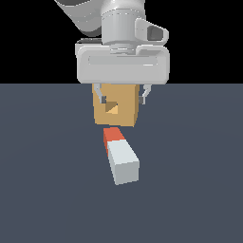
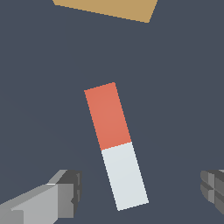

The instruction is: Insert the peg into the horizontal hole in a box.

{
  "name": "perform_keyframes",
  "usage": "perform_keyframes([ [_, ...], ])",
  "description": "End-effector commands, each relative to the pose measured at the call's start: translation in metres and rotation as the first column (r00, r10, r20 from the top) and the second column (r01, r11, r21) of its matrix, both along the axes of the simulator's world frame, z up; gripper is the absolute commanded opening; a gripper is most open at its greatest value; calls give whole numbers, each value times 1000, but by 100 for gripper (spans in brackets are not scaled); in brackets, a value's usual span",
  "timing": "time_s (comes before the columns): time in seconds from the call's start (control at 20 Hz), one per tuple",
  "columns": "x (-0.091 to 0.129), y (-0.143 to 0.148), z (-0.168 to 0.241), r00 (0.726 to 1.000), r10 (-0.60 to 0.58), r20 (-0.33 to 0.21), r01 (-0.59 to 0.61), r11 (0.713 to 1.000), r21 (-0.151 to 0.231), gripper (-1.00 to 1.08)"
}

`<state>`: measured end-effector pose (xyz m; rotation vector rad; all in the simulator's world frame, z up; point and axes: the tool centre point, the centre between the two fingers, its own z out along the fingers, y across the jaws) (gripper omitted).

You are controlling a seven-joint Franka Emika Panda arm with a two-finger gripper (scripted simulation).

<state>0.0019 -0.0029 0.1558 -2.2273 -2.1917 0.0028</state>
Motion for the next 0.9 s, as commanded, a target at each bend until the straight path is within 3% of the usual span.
perform_keyframes([
  [0.0, 0, 0, 0, 1000, 0, 0, 0, 1000, 0, 100],
  [0.4, -2, -7, -10, 999, 35, 2, -35, 999, -1, 100],
  [0.85, -5, -30, -46, 988, 157, 8, -157, 988, -5, 100],
])
